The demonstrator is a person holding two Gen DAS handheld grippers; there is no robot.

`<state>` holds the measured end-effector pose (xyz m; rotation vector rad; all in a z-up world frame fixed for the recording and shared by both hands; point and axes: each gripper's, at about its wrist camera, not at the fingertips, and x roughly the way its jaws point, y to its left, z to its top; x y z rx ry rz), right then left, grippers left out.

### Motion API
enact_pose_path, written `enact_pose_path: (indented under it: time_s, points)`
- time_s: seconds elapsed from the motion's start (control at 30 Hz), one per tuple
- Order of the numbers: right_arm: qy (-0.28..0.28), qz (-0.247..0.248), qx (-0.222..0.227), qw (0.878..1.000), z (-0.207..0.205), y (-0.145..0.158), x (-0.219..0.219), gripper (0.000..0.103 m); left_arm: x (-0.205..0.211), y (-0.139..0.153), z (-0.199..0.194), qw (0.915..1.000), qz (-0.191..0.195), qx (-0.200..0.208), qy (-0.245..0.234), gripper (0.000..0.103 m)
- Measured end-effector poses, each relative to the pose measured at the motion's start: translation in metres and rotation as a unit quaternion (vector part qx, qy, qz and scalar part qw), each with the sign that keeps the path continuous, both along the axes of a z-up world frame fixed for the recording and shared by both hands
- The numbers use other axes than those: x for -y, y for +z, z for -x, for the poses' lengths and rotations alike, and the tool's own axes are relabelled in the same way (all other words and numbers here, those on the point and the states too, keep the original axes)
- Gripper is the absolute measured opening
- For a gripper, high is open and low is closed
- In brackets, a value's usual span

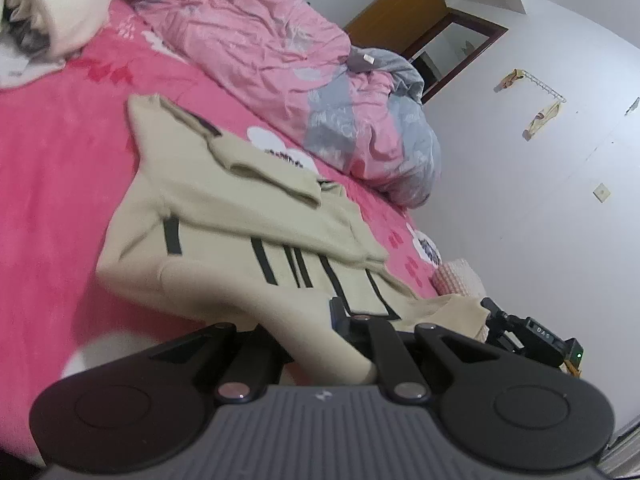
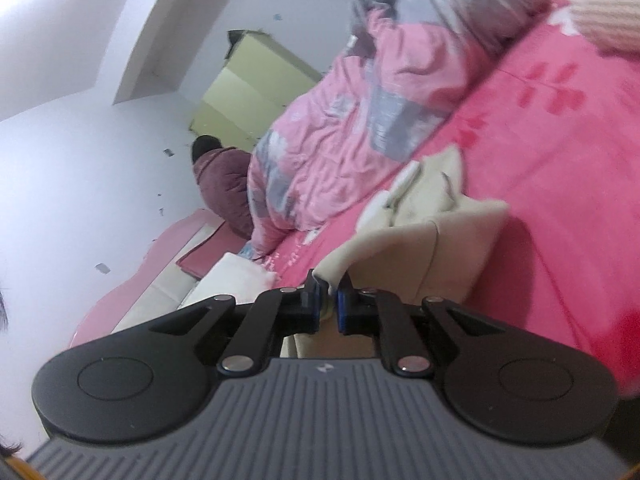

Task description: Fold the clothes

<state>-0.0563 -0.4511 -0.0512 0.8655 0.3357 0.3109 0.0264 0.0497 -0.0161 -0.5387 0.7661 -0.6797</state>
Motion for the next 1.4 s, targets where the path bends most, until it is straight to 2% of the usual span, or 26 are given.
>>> enact_pose_path:
  time_s: [0.17,0.47,0.67,0.77,0.9,0.97,1.0,1.03,1.1,1.13,1.2,1.23,1.27,1.3,1.33,1.4]
  points:
    - [0.020,0.015,0.020,0.999,-0.033,0.018,-0.002,0.006,0.003,0.006,-0.027,1.0000,0.003,0.008,0.003,0.006]
    - [0.047,0.022,0.028,0.998,-0.100,0.032,-0.006,0.006,0.011,0.016,-0.087,0.9996,0.004,0.026,-0.004,0.006]
    - [0.055,0.026,0.027,0.998,-0.151,0.036,-0.002,0.006,0.015,0.015,-0.145,0.9996,-0.002,0.028,0.001,0.006]
    - [0.050,0.026,0.024,0.998,-0.183,0.034,0.003,0.006,0.017,0.009,-0.185,0.9997,-0.002,0.022,0.009,0.006]
    - [0.035,0.022,0.016,0.999,-0.234,0.021,0.013,0.007,0.022,-0.016,-0.249,0.9992,-0.013,-0.003,0.038,0.008]
    - [0.014,0.019,-0.004,1.000,-0.259,0.004,0.021,0.007,0.022,-0.035,-0.281,0.9976,-0.022,-0.024,0.062,0.015]
    - [0.003,0.018,-0.014,1.000,-0.272,-0.005,0.025,0.010,0.019,-0.048,-0.295,0.9959,-0.015,-0.050,0.074,0.018]
    - [-0.008,0.016,-0.024,1.000,-0.284,-0.013,0.029,0.011,0.015,-0.061,-0.309,0.9934,-0.007,-0.076,0.086,0.029]
    - [-0.032,-0.017,-0.073,0.997,-0.306,-0.043,0.043,0.013,0.003,-0.082,-0.324,0.9860,0.038,-0.123,0.106,0.032]
    - [-0.045,-0.037,-0.100,0.993,-0.313,-0.057,0.049,0.015,-0.004,-0.088,-0.327,0.9818,0.074,-0.136,0.110,0.036]
    - [-0.054,-0.069,-0.112,0.990,-0.310,-0.072,0.057,0.023,-0.019,-0.093,-0.325,0.9740,0.139,-0.137,0.116,0.048]
    - [-0.058,-0.085,-0.118,0.988,-0.309,-0.080,0.061,0.033,-0.025,-0.094,-0.323,0.9700,0.158,-0.136,0.125,0.056]
    - [-0.061,-0.097,-0.109,0.987,-0.303,-0.081,0.065,0.038,-0.032,-0.094,-0.320,0.9655,0.178,-0.134,0.135,0.057]
    - [-0.064,-0.108,-0.099,0.987,-0.297,-0.083,0.068,0.050,-0.039,-0.094,-0.318,0.9607,0.196,-0.133,0.144,0.058]
    - [-0.071,-0.118,-0.092,0.986,-0.292,-0.082,0.072,0.057,-0.044,-0.091,-0.313,0.9584,0.203,-0.132,0.152,0.059]
    - [-0.085,-0.134,-0.080,0.984,-0.278,-0.078,0.080,0.058,-0.053,-0.086,-0.303,0.9537,0.215,-0.129,0.166,0.062]
